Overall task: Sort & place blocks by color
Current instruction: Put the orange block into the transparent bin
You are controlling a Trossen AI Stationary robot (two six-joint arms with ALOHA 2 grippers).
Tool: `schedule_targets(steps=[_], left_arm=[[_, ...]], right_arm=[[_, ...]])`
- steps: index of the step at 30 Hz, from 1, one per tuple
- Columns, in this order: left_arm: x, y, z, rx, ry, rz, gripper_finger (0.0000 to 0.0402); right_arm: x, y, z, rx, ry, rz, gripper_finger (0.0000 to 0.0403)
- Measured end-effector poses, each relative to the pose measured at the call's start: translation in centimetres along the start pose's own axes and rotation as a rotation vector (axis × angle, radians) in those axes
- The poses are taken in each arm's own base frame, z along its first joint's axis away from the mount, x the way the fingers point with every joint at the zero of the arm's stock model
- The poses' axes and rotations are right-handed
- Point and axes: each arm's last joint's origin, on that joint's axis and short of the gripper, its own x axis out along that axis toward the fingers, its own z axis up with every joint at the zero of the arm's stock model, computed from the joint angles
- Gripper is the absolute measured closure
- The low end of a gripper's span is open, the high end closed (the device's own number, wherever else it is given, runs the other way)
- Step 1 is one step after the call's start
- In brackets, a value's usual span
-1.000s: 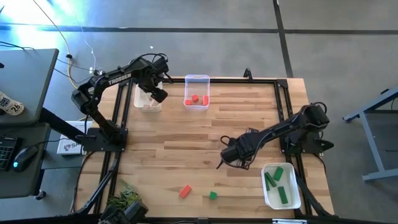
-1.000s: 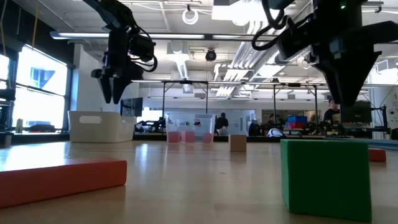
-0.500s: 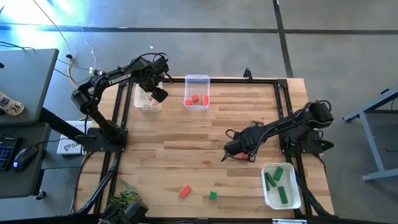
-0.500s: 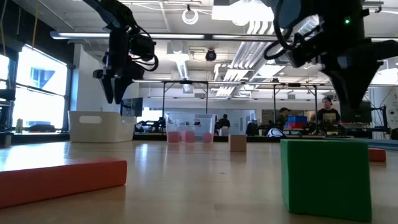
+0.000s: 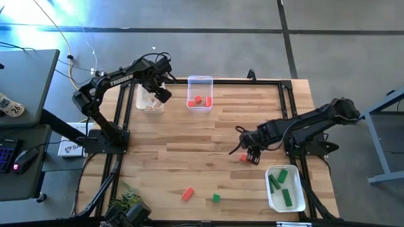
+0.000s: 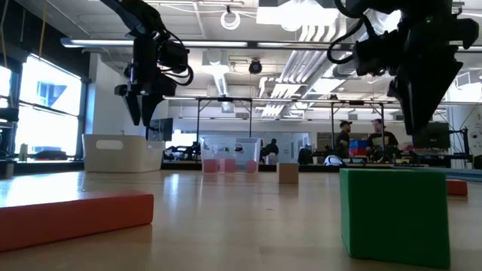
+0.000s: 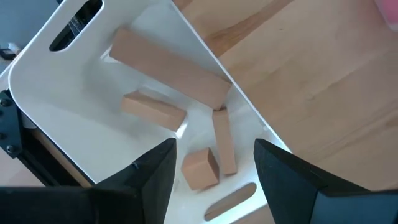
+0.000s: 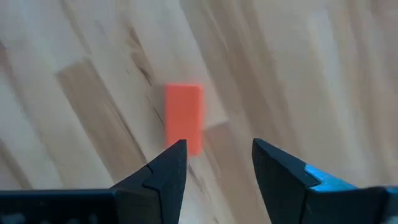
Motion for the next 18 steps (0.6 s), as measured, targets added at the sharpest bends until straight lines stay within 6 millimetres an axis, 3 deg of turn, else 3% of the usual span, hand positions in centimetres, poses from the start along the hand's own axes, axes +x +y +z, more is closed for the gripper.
schedule_targets(steps=[11, 18], left_arm=[[-0.4, -0.3, 0.2, 0.020, -0.004, -0.108, 0.0199], [-1.8, -0.2, 0.9, 0.016, -0.057, -0.113, 0.0199]], right_arm=[[3.5, 0.1, -0.4, 0.035, -0.056, 0.117, 0.0233], [4.5, 0.1, -0.4, 0.025, -0.053, 0.097, 0.0209]])
